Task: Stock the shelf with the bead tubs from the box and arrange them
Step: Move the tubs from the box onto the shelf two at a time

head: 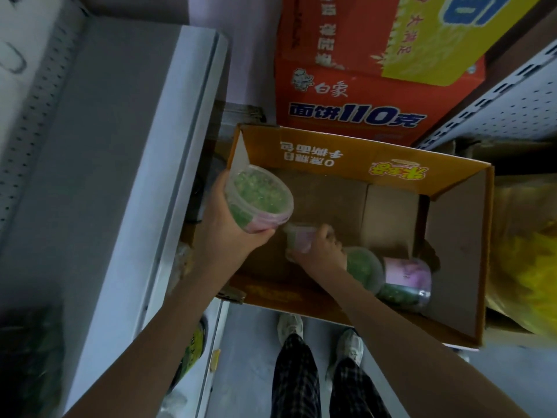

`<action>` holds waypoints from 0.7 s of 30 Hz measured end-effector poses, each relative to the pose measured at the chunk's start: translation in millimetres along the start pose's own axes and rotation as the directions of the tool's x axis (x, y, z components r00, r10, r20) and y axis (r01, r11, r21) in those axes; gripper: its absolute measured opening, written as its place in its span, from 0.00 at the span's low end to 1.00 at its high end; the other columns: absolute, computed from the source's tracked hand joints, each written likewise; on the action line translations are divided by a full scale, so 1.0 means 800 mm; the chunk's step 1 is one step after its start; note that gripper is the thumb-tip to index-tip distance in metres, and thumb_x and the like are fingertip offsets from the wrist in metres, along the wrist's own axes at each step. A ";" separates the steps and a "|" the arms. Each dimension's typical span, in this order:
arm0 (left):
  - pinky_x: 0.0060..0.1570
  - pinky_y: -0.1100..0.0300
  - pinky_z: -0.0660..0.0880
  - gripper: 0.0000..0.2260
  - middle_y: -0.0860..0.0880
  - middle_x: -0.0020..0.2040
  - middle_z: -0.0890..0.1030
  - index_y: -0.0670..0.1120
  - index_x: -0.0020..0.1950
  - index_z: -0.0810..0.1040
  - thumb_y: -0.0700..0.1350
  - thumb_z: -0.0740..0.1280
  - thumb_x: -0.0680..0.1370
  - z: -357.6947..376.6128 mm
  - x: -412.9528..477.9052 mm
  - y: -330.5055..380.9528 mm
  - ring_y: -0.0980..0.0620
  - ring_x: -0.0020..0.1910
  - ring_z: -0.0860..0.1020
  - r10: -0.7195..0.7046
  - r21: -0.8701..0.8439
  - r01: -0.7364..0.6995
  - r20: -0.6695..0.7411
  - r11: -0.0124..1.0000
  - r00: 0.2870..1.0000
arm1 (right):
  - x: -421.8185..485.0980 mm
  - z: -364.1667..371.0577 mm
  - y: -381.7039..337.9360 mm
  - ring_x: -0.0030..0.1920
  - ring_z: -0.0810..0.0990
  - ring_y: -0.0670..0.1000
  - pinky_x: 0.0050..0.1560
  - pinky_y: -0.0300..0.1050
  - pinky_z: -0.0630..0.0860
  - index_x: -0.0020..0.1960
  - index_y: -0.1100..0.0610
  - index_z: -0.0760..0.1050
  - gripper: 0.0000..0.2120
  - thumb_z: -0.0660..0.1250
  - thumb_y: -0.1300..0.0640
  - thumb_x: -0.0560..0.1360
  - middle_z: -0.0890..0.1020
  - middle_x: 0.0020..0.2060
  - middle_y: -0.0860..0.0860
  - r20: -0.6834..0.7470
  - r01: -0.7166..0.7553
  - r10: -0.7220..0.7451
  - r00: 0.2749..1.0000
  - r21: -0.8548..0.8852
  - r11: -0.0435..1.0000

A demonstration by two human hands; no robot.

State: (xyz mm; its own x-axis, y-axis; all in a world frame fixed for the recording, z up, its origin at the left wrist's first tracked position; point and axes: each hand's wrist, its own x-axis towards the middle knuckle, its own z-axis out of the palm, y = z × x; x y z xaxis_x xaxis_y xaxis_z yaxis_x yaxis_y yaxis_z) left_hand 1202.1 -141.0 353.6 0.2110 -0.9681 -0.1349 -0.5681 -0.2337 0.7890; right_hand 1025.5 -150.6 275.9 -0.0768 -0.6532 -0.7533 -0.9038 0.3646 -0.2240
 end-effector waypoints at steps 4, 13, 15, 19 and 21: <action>0.62 0.61 0.69 0.50 0.53 0.70 0.66 0.50 0.74 0.56 0.56 0.78 0.59 -0.003 0.003 -0.008 0.57 0.69 0.65 0.002 -0.030 -0.002 -0.002 1.000 1.000 | 0.021 0.007 -0.010 0.69 0.64 0.64 0.66 0.60 0.66 0.74 0.53 0.45 0.50 0.74 0.41 0.66 0.59 0.70 0.61 -0.033 -0.049 0.051 0.998 0.061 0.997; 0.64 0.58 0.70 0.50 0.55 0.69 0.66 0.55 0.74 0.54 0.51 0.81 0.59 -0.009 -0.003 -0.010 0.57 0.69 0.65 -0.054 -0.067 0.052 -0.022 0.996 0.998 | 0.031 -0.001 -0.005 0.62 0.70 0.64 0.64 0.58 0.66 0.68 0.54 0.54 0.39 0.73 0.44 0.67 0.66 0.63 0.59 -0.233 0.099 -0.088 0.969 0.038 0.994; 0.65 0.55 0.71 0.50 0.55 0.69 0.66 0.56 0.74 0.54 0.50 0.81 0.59 -0.012 -0.006 -0.005 0.57 0.69 0.65 -0.066 -0.083 0.063 -0.033 0.995 0.997 | 0.021 -0.015 -0.003 0.63 0.70 0.63 0.64 0.59 0.67 0.69 0.54 0.55 0.42 0.75 0.44 0.64 0.67 0.64 0.58 -0.261 0.134 -0.108 0.959 0.084 0.988; 0.66 0.48 0.70 0.50 0.56 0.68 0.66 0.57 0.73 0.55 0.48 0.81 0.59 -0.023 -0.015 0.019 0.55 0.69 0.65 -0.127 -0.157 0.112 -0.090 0.981 0.988 | -0.011 -0.054 -0.001 0.62 0.72 0.61 0.62 0.61 0.71 0.69 0.52 0.56 0.45 0.77 0.45 0.60 0.68 0.63 0.55 -0.345 0.255 -0.187 0.920 0.166 0.953; 0.65 0.47 0.71 0.50 0.56 0.67 0.67 0.56 0.72 0.56 0.48 0.82 0.58 -0.029 -0.023 0.035 0.54 0.68 0.67 -0.142 -0.195 0.115 -0.132 0.974 0.981 | -0.032 -0.075 0.001 0.63 0.71 0.58 0.61 0.61 0.72 0.69 0.51 0.55 0.46 0.78 0.45 0.60 0.67 0.64 0.53 -0.368 0.325 -0.240 0.898 0.189 0.927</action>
State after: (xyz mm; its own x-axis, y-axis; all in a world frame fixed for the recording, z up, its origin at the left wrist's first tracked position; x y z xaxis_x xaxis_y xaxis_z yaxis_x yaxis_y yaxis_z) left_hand 1200.9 -127.7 392.6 0.3928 -0.9047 -0.1653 -0.3744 -0.3214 0.8698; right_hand 1001.7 -173.2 332.1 -0.0068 -0.9184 -0.3957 -0.7832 0.2509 -0.5689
